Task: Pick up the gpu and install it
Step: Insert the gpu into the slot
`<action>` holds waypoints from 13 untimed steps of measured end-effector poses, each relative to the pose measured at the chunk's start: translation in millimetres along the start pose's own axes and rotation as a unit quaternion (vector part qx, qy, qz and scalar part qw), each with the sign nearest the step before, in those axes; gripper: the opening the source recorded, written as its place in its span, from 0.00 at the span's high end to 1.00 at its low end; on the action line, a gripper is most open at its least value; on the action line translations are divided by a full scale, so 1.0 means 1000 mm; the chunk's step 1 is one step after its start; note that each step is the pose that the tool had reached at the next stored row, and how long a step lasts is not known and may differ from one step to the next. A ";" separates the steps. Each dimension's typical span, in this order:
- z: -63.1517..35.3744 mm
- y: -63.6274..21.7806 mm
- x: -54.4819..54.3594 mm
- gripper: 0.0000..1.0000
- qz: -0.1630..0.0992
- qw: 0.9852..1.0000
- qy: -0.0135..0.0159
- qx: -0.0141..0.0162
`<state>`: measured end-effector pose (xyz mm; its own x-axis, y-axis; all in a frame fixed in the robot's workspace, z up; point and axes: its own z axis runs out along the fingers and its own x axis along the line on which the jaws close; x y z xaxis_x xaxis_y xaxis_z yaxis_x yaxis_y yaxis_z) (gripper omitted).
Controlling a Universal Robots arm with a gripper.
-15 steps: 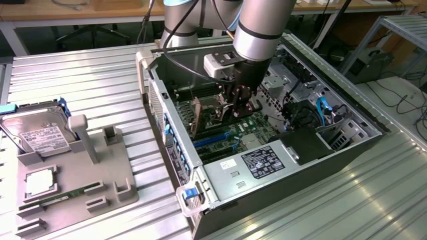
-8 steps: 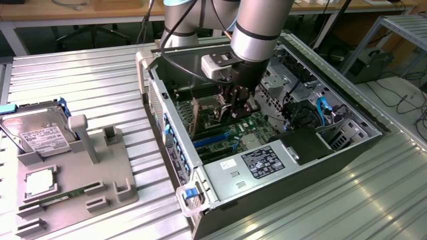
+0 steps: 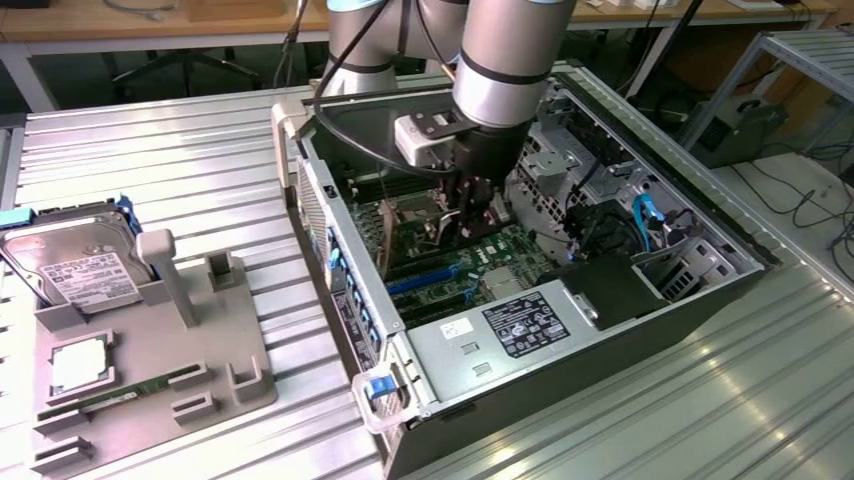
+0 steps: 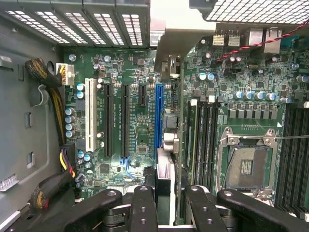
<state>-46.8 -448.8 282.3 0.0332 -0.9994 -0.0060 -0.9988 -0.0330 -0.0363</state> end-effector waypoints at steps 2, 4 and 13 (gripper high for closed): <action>0.0002 0.0012 0.002 0.72 0.000 1.000 0.000 0.000; 0.0013 0.0022 0.002 0.72 0.004 1.000 0.000 0.000; 0.0029 0.0028 0.007 0.72 0.012 1.000 0.000 -0.003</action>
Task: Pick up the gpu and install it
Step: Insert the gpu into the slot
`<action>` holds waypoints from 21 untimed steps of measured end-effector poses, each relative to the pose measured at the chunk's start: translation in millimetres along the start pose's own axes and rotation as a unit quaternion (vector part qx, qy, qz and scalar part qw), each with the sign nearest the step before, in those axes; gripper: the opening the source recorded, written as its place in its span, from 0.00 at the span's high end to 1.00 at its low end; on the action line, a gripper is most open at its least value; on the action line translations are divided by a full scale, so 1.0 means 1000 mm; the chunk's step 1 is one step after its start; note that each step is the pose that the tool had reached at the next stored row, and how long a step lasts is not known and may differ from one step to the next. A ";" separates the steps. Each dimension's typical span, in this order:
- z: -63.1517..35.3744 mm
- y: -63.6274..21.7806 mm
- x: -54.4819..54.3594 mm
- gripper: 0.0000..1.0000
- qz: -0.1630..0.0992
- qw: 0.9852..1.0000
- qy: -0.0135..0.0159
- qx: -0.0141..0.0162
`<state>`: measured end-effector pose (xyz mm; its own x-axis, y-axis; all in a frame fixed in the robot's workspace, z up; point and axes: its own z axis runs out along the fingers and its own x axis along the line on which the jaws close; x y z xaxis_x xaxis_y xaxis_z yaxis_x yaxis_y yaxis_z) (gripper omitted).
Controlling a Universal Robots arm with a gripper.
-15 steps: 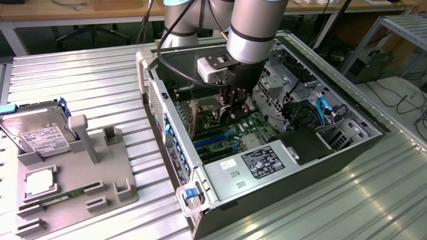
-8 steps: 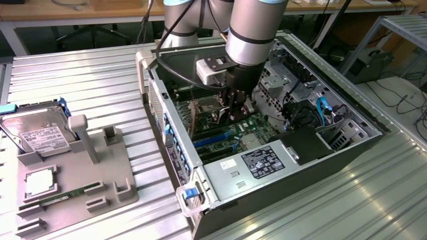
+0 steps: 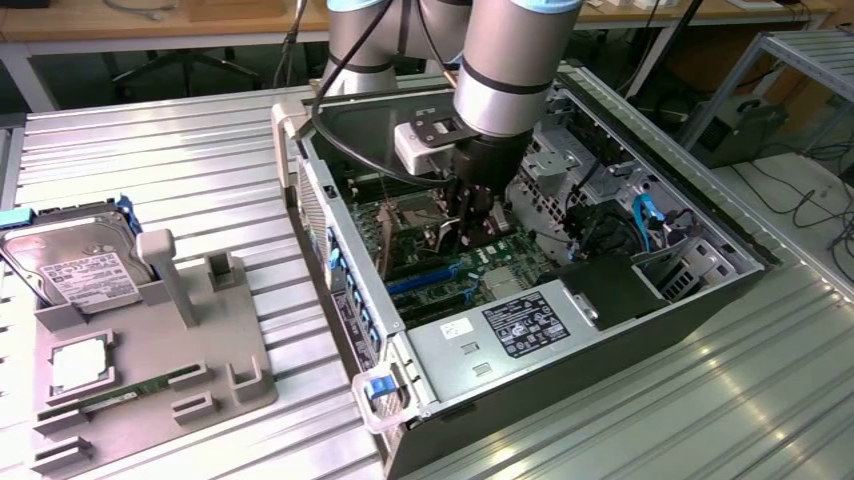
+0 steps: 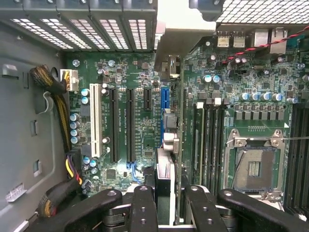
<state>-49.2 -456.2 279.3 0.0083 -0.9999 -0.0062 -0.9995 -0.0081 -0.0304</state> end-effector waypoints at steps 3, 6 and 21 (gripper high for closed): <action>-0.0001 -0.0001 0.000 0.72 0.000 1.000 0.000 0.000; 0.0000 0.0005 0.000 0.72 0.000 1.000 0.000 0.000; 0.0015 0.0116 0.002 0.72 0.000 1.000 0.000 0.000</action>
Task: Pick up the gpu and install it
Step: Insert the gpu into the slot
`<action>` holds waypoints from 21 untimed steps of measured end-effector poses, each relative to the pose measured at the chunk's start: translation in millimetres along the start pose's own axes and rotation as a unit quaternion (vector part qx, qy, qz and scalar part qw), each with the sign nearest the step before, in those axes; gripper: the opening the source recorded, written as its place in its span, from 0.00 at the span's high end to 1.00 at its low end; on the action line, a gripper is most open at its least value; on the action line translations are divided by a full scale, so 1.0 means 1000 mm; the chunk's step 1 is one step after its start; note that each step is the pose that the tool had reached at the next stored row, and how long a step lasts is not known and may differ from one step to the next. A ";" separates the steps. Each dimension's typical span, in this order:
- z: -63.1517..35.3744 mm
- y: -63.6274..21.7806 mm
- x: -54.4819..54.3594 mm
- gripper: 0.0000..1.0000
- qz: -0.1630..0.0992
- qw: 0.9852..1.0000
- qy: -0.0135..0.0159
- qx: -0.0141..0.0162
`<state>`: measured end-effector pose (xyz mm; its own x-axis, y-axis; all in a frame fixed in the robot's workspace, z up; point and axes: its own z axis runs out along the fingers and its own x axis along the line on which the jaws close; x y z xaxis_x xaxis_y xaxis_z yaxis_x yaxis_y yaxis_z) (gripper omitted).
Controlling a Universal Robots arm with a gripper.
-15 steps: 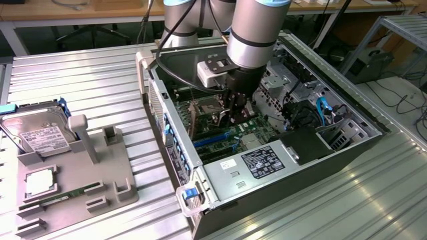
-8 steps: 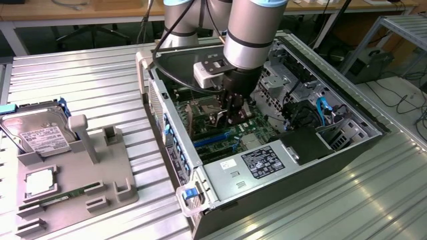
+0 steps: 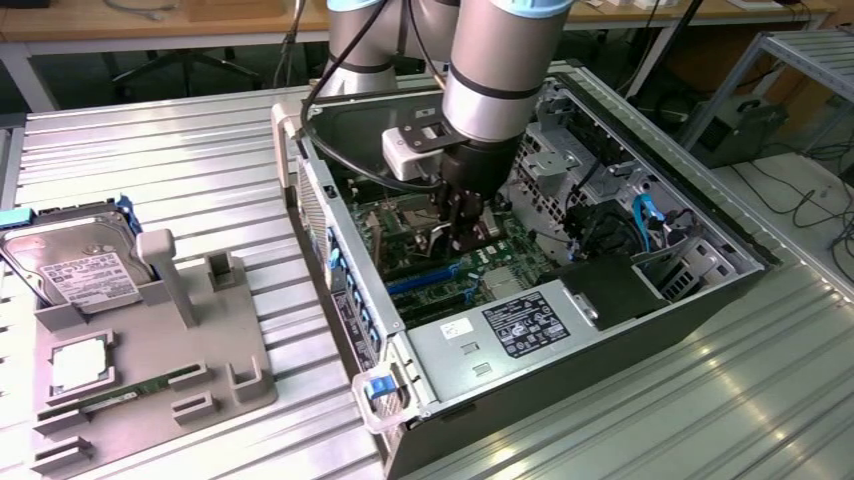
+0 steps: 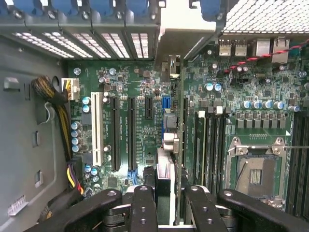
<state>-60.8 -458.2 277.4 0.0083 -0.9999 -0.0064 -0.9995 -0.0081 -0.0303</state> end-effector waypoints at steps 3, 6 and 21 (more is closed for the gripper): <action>0.0003 0.0009 0.002 0.72 0.000 1.000 0.000 -0.001; 0.0010 0.0024 0.002 0.72 0.000 1.000 0.000 -0.002; 0.0128 0.0098 0.003 0.72 0.000 1.000 0.000 -0.003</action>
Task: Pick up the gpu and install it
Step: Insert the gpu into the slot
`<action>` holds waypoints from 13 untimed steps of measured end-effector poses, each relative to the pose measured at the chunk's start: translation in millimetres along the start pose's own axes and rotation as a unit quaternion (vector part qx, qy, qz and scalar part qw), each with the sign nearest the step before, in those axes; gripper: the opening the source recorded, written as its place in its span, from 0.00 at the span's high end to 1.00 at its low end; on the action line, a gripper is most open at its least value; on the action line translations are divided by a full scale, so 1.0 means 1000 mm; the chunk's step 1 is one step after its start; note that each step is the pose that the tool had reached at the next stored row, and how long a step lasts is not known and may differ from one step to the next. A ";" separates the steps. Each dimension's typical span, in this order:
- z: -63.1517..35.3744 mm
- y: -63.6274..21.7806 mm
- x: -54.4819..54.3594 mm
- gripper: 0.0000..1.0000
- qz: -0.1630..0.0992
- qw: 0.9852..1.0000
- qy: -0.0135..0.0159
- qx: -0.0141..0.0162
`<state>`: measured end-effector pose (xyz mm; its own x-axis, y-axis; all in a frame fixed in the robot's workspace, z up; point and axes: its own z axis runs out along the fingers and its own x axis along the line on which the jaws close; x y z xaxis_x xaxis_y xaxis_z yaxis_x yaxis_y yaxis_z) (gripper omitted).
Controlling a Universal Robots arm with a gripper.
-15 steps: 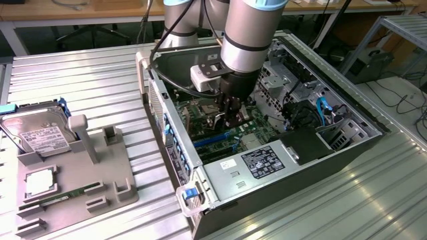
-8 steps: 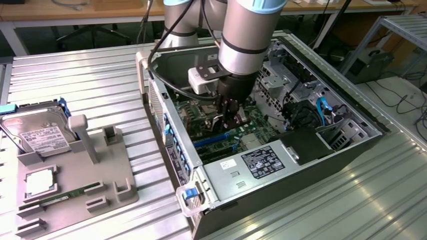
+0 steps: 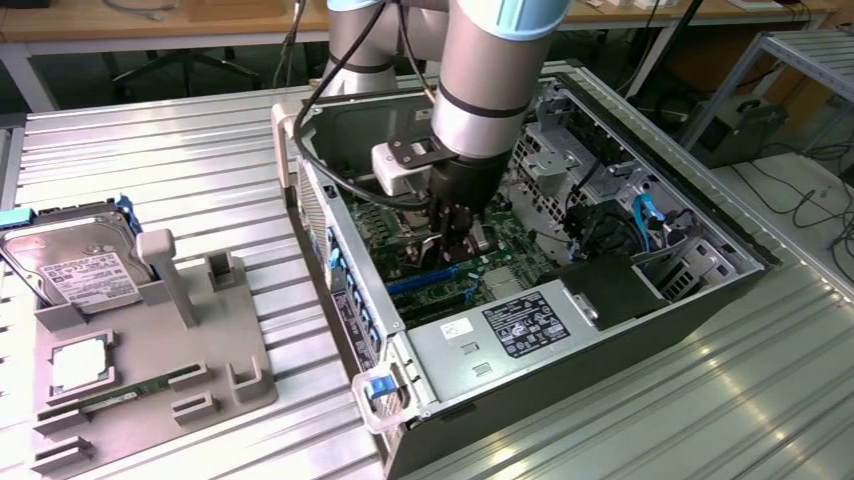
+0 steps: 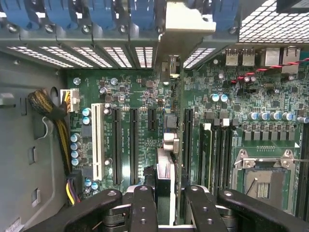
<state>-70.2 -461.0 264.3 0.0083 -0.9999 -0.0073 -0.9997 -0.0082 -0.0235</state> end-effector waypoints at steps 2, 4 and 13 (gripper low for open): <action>0.0009 0.0014 0.000 0.72 0.000 1.000 0.000 0.000; 0.0033 0.0023 -0.001 0.72 0.000 1.000 0.000 0.000; 0.0146 0.0030 -0.002 0.72 0.000 1.000 0.000 -0.002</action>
<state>-72.9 -458.8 249.7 0.0084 -0.9999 -0.0080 -0.9998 -0.0082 -0.0200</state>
